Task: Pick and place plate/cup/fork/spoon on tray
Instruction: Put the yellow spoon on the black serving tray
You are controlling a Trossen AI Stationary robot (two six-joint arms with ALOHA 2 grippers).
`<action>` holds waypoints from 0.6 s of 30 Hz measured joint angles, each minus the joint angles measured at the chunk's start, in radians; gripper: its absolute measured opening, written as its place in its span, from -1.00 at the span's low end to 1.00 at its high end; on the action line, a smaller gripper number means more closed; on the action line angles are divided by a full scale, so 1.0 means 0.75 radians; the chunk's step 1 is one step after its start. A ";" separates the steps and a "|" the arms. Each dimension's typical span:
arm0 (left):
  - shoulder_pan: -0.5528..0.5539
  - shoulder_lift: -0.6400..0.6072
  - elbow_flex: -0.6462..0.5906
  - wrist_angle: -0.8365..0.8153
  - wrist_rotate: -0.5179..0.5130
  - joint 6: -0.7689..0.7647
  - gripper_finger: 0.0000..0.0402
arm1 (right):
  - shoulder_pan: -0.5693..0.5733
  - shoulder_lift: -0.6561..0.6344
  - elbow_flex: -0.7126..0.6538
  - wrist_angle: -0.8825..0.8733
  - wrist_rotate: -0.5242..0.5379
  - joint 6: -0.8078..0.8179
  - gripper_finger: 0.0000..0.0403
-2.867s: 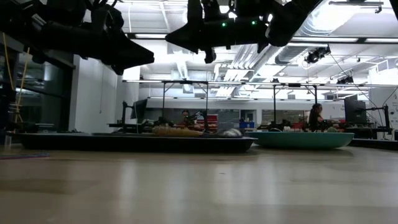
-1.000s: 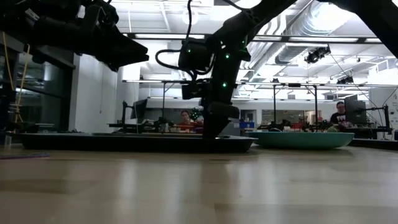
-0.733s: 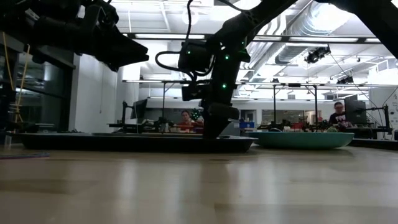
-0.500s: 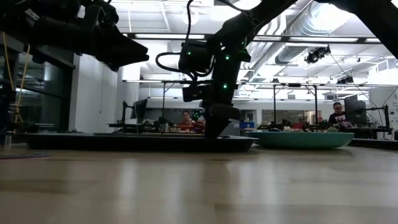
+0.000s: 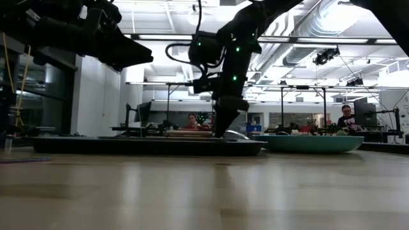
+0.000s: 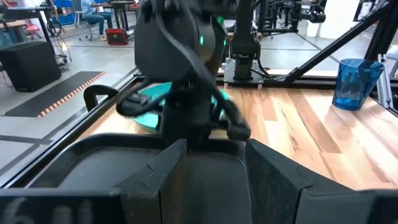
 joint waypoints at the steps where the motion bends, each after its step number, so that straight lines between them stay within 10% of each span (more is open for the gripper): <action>1: 0.000 0.000 0.000 -0.002 0.000 0.009 -0.22 | -0.001 -0.014 0.000 0.002 -0.004 0.009 -0.98; 18: -0.001 -0.298 -0.001 -0.263 0.037 0.018 -0.22 | -0.001 -0.094 0.002 0.009 -0.142 0.100 -1.00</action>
